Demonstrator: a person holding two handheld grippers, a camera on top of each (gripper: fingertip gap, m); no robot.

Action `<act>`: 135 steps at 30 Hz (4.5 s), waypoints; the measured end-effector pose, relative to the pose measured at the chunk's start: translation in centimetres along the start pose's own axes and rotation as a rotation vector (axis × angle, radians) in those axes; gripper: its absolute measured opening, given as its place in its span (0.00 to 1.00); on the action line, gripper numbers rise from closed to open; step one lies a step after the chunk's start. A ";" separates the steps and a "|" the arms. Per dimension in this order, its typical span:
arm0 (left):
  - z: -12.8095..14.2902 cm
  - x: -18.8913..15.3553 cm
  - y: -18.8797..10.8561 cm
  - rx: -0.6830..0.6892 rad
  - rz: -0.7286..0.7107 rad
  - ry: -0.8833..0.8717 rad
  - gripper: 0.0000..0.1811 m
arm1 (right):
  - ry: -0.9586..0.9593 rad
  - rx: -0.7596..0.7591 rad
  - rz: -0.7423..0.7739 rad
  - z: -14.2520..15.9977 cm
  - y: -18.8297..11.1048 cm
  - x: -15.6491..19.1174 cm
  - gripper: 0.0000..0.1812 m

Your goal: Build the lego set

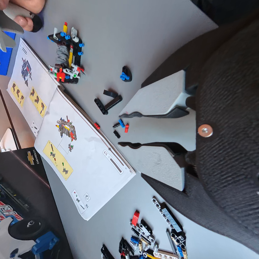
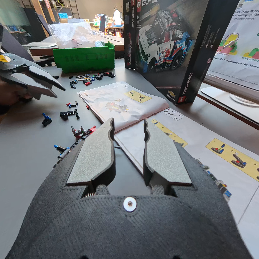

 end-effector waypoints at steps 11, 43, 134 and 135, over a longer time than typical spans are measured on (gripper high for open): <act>0.1 0.3 0.2 -0.005 0.081 -0.053 0.24 | 0.022 0.001 -0.037 0.2 0.5 0.1 0.17; 0.0 0.1 0.2 -0.005 0.085 -0.049 0.26 | -0.033 0.018 0.056 0.3 -0.5 -0.5 0.27; -8.9 -6.2 1.5 -0.146 -0.075 0.440 0.07 | 0.005 -0.050 -0.324 -2.5 0.4 7.5 0.14; -9.4 -7.6 1.7 -0.150 -0.107 0.486 0.07 | 0.024 -0.071 -0.335 -3.1 0.2 8.1 0.14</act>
Point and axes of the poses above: each gripper's, where its closed fingertips meet, y out along the fingers, z out of its underside, x = y × z across the jaws, the point moved 8 cm from there along -y, back along the fingers, and after that the axes turned 6 degrees about y, right-handed, at the moved point
